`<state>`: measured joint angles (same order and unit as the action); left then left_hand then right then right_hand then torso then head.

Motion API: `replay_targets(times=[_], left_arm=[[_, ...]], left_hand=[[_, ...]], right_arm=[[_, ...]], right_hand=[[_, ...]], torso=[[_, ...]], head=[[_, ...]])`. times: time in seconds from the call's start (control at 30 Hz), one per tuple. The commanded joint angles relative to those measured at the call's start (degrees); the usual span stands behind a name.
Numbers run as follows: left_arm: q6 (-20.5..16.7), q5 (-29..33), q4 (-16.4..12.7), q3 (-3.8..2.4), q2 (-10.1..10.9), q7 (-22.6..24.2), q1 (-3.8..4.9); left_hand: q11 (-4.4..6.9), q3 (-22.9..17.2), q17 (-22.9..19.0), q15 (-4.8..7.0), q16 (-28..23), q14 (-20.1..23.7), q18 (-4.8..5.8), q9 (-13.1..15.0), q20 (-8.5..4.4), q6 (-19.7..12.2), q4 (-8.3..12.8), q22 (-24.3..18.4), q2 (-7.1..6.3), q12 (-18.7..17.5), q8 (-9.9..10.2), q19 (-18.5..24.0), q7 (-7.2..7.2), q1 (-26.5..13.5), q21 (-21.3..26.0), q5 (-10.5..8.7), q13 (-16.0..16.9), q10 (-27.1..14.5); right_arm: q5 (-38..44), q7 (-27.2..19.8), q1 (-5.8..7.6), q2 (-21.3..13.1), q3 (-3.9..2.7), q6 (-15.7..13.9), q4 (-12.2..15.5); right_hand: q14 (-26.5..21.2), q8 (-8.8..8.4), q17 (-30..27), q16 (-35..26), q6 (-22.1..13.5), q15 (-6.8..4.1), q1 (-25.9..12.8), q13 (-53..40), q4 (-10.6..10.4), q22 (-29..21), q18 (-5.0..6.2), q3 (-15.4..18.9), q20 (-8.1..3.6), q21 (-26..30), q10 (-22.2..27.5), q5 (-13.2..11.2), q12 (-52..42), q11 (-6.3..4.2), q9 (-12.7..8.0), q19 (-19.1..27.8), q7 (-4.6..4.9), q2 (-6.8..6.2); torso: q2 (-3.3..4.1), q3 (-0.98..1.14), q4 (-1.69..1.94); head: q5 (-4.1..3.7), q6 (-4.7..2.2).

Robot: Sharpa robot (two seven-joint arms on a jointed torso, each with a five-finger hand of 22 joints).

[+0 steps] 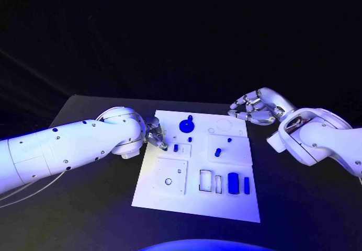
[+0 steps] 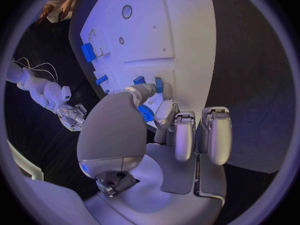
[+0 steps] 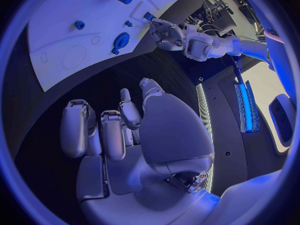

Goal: Assemble the parts on the task board

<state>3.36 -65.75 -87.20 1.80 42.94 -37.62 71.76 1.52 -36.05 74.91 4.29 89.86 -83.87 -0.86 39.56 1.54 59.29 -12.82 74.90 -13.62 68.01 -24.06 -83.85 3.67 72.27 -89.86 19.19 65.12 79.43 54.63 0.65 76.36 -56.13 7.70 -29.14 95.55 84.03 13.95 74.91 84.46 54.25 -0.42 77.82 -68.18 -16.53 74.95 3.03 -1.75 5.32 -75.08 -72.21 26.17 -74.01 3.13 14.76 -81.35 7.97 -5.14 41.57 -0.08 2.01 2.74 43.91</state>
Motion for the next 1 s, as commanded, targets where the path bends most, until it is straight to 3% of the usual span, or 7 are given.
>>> replay_targets(times=[0.03,0.53,0.77,1.0], left_arm=[[1.1,-0.1,0.0,0.08,-0.1,-0.4,-0.15],[1.9,1.0,0.3,0.08,-0.4,-1.0,-0.18],[1.8,1.1,0.6,0.08,-0.6,-1.5,-0.18],[1.5,0.9,0.8,0.08,-0.8,-1.7,-0.18]], left_hand=[[0.19,-8.5,15.1,0.41,0.1,-6.1,0.86,0.1,-0.36,0.8,8.0,15.1,0.61,-0.3,-0.4,-6.2,-1.08,0.0,-0.1,0.22,-0.1,0.2],[0.72,-7.6,15.1,0.78,0.1,-6.1,0.86,2.2,-0.55,0.9,7.1,15.1,0.33,0.7,-1.6,-6.2,-1.80,-2.5,-0.1,-0.35,1.0,1.1],[1.39,-3.0,15.1,1.33,0.1,-6.1,0.86,3.7,-0.90,0.9,5.0,15.1,0.10,1.2,-2.1,-6.2,-2.71,-5.1,-0.1,-1.02,1.6,1.5],[1.51,-1.3,15.1,1.49,0.1,-6.1,0.86,4.1,-1.07,1.1,4.2,15.1,0.26,1.6,-2.0,-6.2,-2.91,-5.5,-0.1,-1.05,2.0,1.6]], right_arm=[[0.5,-0.5,-0.04,0.0,0.00,0.1,0.0],[0.4,-0.6,-0.04,-0.1,0.00,0.0,0.2],[0.4,-0.6,-0.04,-0.2,0.00,0.0,0.3],[0.4,-0.6,-0.04,-0.2,0.00,-0.1,0.3]], right_hand=[[3.8,0.38,6.5,-0.3,-0.2,-0.55,-0.5,0.0,0.0,6.5,0.61,0.4,-0.02,0.2,0.2,0.3,0.1,-0.01,0.1,0.2,-0.23,0.20],[3.8,0.38,6.5,-0.3,-0.2,-0.55,-0.5,0.0,0.0,6.5,0.61,0.4,-0.02,0.2,0.2,0.3,0.1,-0.01,0.1,0.2,-0.23,0.20],[3.8,0.38,6.5,-0.3,-0.2,-0.55,-0.5,0.0,0.0,6.5,0.61,0.4,-0.02,0.2,0.2,0.3,0.1,-0.01,0.1,0.2,-0.23,0.20],[3.8,0.38,6.5,-0.3,-0.2,-0.55,-0.5,0.0,0.0,6.5,0.61,0.4,-0.02,0.2,0.2,0.3,0.1,-0.01,0.1,0.2,-0.23,0.20]], torso=[[0.00,0.03,0.01],[0.00,0.05,-0.02],[0.01,0.05,-0.03],[0.04,0.04,-0.01]], head=[[0.00,0.05],[-0.11,0.14],[-0.20,0.15],[-0.27,0.30]])
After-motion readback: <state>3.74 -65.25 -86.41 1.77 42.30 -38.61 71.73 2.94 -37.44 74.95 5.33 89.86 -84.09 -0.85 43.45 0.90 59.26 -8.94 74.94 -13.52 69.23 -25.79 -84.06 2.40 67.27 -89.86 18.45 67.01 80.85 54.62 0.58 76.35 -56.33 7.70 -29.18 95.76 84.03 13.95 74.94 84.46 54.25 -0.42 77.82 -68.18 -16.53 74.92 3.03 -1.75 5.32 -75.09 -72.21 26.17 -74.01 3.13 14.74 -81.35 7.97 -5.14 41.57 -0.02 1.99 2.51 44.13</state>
